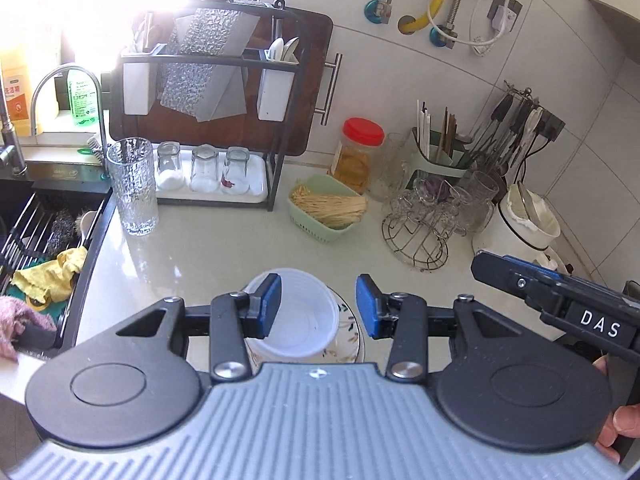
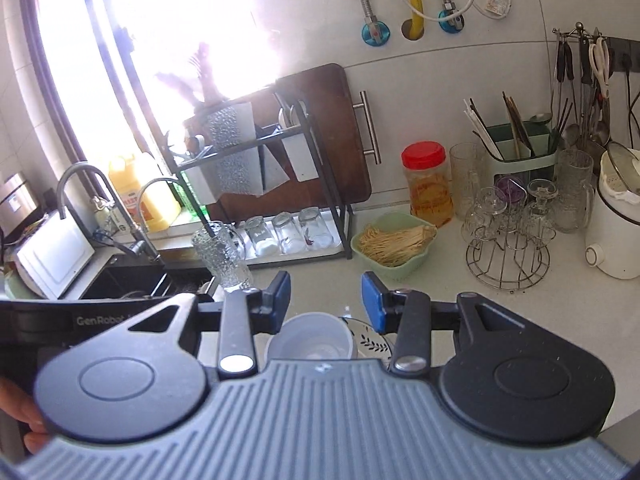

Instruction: Organize plates and bowls

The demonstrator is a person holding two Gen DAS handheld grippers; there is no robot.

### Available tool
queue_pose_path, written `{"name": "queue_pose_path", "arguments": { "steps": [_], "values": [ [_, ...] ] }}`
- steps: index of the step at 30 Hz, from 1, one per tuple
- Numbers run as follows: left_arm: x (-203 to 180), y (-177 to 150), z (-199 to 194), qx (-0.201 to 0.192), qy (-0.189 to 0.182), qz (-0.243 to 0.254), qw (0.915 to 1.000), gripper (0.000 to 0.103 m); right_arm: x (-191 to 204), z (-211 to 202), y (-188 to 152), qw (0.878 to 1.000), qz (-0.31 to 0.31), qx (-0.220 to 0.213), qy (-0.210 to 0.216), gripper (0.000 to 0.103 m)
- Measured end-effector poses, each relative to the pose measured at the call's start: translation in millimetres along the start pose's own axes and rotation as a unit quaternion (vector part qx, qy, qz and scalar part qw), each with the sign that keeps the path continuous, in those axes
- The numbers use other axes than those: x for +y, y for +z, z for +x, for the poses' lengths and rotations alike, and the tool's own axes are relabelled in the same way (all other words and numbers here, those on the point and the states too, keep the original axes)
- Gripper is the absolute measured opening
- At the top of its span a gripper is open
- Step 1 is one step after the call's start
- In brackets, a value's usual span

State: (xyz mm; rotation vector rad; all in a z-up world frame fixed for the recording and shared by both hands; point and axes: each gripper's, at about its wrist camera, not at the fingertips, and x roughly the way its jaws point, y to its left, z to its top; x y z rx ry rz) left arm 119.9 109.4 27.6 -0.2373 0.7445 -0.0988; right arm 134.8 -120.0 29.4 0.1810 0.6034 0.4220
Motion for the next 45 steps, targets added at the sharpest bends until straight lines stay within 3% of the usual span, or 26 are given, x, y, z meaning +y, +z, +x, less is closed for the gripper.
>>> {"name": "queue_pose_path", "arguments": {
  "steps": [14,22,29,37,45],
  "values": [
    [-28,-73,-72,-0.003,0.037,0.003,0.9993,0.048,4,-69,-43,1.000,-0.017,-0.012,0.022,0.043],
    [-39,-130,-107,0.003,0.053,-0.009,0.9985,0.050,11,-108,-78,0.999,-0.035,-0.012,0.028,0.043],
    [-45,-172,-128,0.006,0.068,0.000,0.9977,0.063,10,-133,-111,0.999,-0.037,-0.011,0.024,0.043],
    [-46,-184,-147,-0.012,0.080,0.015,0.9967,0.063,11,-147,-128,0.999,-0.033,0.000,0.022,0.043],
    [-33,-188,-151,-0.019,0.080,0.012,0.9966,0.063,15,-151,-131,1.000,-0.018,-0.018,0.006,0.043]
  ]
}}
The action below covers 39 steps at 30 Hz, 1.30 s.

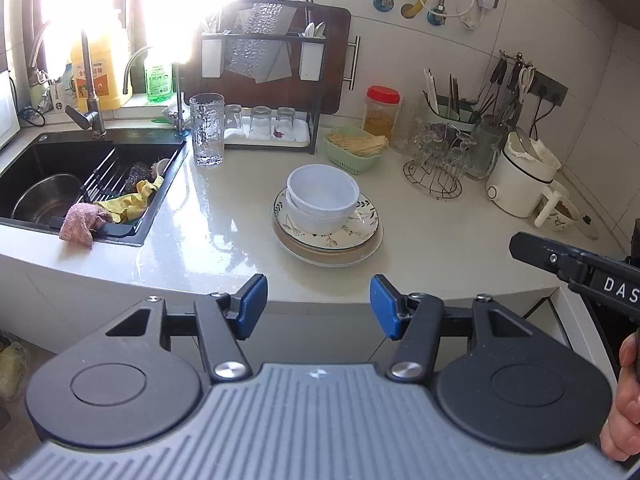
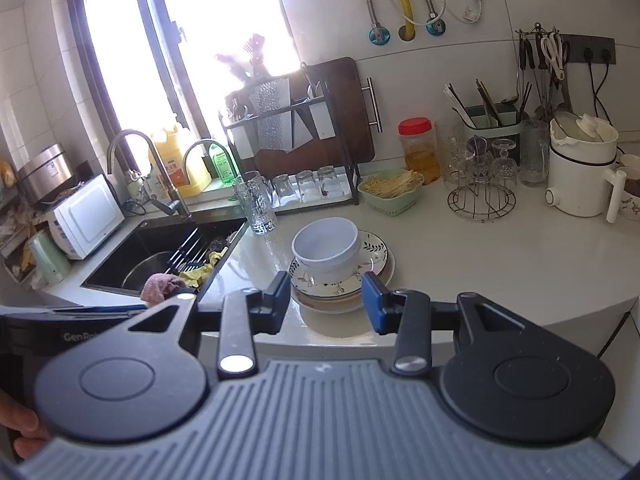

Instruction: Organize plates and bowls

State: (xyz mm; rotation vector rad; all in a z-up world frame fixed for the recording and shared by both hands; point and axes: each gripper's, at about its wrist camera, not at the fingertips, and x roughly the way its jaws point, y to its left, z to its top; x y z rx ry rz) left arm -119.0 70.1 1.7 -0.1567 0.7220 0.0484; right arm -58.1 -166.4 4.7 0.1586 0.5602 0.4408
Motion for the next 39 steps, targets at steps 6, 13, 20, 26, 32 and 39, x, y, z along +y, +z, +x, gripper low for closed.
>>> {"name": "queue_pose_path", "arguments": {
  "steps": [6,13,20,26,32,39],
  "values": [
    [11,-7,-3,0.001,-0.006,0.000,1.0000,0.063,5,7,-14,1.000,0.012,0.006,-0.010,0.043],
    [20,-3,-3,-0.010,-0.003,0.018,0.9998,0.063,13,5,-25,1.000,0.006,0.012,-0.024,0.043],
    [25,-1,-6,-0.013,-0.004,0.019,0.9997,0.063,16,5,-29,0.999,0.005,0.013,-0.035,0.043],
    [21,-2,-11,-0.032,-0.001,0.032,0.9990,0.092,17,9,-26,0.999,-0.005,0.005,-0.044,0.087],
    [23,-3,-10,-0.023,0.023,0.031,0.9990,0.098,16,17,-25,0.998,-0.014,0.012,-0.056,0.087],
    [29,-5,-15,-0.027,0.033,0.021,0.9989,0.099,22,18,-23,0.998,-0.029,0.006,-0.056,0.087]
  ]
}}
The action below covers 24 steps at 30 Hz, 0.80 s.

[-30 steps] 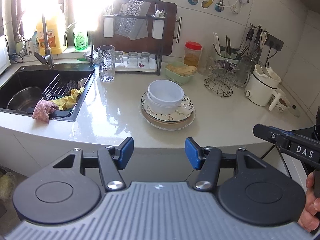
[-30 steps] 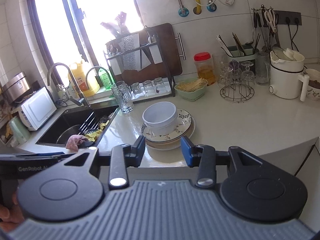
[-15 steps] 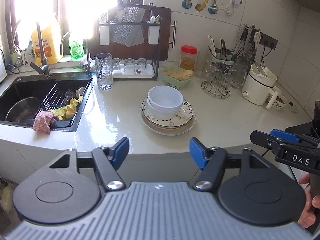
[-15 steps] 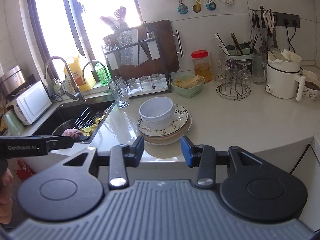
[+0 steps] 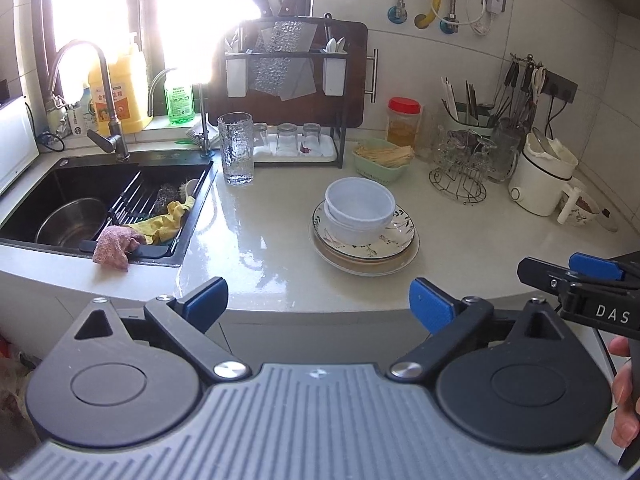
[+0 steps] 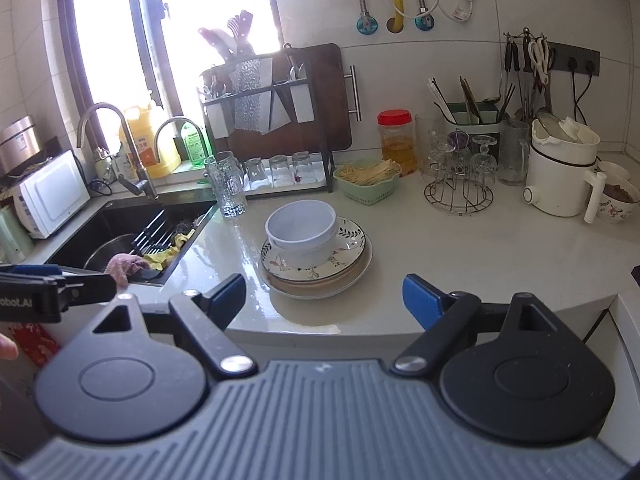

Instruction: Organize plates and bowls

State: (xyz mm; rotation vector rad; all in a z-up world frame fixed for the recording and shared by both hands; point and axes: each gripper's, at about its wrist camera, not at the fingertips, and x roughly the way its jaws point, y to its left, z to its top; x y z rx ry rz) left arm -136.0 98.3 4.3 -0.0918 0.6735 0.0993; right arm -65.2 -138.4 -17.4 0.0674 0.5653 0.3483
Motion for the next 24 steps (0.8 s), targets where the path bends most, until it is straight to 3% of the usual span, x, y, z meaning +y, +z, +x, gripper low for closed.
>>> {"name": "queue_pose_path", "arguments": {
  "steps": [24],
  "values": [
    [-1.1,7.6,-1.6,-0.005,0.005,0.010,0.9999,0.099,2.9,-4.5,2.4,1.000,0.011,-0.020,0.000,0.087]
  ]
}}
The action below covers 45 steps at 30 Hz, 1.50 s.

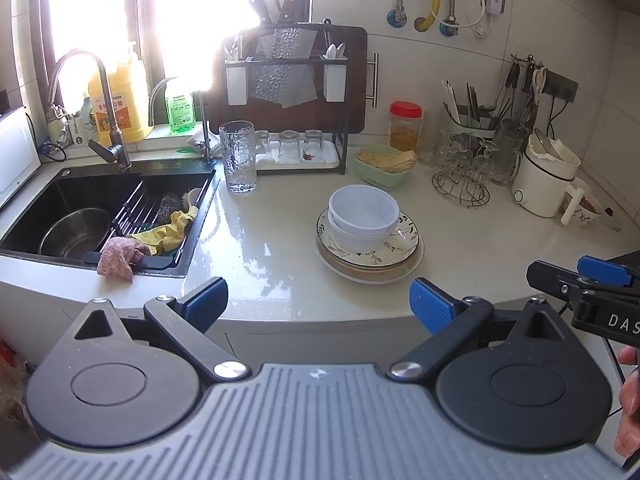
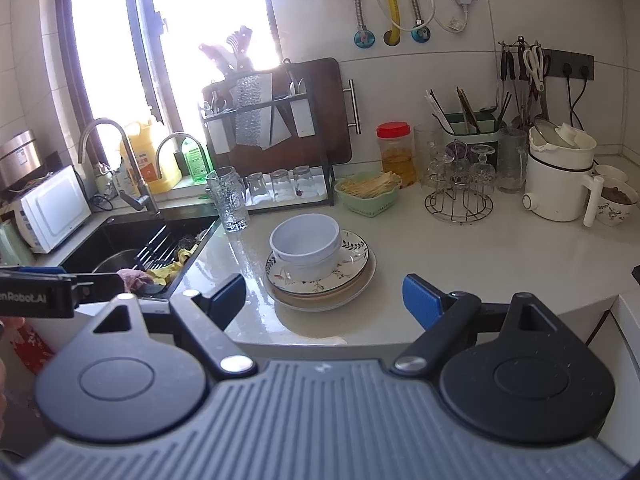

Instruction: Organize plates and bowls

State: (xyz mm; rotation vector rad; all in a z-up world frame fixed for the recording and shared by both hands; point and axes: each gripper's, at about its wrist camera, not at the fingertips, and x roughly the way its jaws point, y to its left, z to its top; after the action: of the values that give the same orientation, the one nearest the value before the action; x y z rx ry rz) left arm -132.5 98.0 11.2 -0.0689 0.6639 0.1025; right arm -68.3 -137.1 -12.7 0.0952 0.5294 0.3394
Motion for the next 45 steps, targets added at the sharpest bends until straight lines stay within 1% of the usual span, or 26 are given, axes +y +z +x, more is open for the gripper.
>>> {"name": "queue_pose_path", "arguments": {
  "steps": [17,25,34,45],
  "values": [
    [2,0,0,0.001,-0.006,-0.001,1.0000,0.099,3,-3,-3,1.000,-0.001,0.000,0.001,0.087],
    [-3,0,-2,0.000,-0.009,0.001,1.0000,0.099,7,-6,-2,1.000,-0.024,-0.005,0.002,0.087],
    [-6,-3,-4,0.000,-0.011,0.000,0.9999,0.099,12,-9,-5,1.000,-0.019,-0.001,0.014,0.087],
    [-5,-7,-2,0.005,-0.007,0.003,1.0000,0.099,4,-11,-4,1.000,-0.009,-0.002,0.003,0.087]
  ]
}}
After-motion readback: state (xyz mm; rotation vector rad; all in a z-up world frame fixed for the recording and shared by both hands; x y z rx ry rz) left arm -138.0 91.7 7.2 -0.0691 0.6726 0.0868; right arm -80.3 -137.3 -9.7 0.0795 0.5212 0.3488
